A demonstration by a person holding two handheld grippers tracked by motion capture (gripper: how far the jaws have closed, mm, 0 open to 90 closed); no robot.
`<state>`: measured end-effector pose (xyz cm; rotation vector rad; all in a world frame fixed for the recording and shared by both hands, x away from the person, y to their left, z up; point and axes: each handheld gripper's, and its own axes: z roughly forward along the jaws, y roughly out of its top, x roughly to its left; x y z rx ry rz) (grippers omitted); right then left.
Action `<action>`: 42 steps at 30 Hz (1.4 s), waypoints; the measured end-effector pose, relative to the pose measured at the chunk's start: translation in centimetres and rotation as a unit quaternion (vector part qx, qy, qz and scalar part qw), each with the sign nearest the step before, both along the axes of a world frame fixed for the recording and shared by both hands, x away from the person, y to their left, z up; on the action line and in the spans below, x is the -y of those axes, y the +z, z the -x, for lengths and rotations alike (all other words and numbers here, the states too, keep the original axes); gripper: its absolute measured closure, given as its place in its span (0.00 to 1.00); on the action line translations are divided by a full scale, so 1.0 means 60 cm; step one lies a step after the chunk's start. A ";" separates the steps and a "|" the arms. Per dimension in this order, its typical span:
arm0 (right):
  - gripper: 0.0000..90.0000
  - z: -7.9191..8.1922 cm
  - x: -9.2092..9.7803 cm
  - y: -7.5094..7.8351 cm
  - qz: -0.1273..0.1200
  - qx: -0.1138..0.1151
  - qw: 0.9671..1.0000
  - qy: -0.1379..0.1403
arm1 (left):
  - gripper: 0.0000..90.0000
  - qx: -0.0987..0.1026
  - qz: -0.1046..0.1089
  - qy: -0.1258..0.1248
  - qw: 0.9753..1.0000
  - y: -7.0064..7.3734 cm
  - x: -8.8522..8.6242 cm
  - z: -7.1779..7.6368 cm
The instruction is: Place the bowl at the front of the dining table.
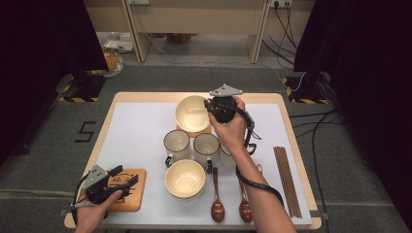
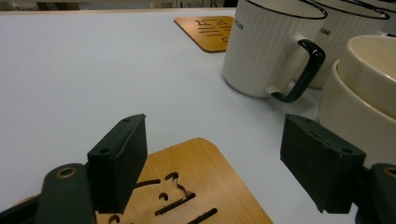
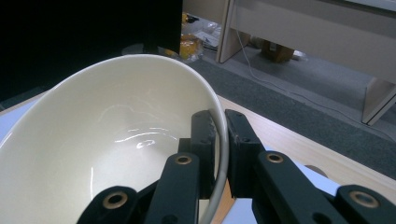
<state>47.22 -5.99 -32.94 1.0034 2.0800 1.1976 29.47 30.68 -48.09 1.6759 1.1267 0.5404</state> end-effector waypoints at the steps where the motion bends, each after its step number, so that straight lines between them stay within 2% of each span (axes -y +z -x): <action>1: 0.92 -0.002 -0.001 0.000 -0.001 -0.002 1.000 -0.001 | 0.25 0.000 0.000 0.000 1.000 0.000 0.000 0.000; 42: 0.92 -0.051 0.001 -0.015 0.001 -0.021 0.999 -0.026 | 0.25 -0.003 0.002 -0.001 1.000 -0.003 0.001 0.000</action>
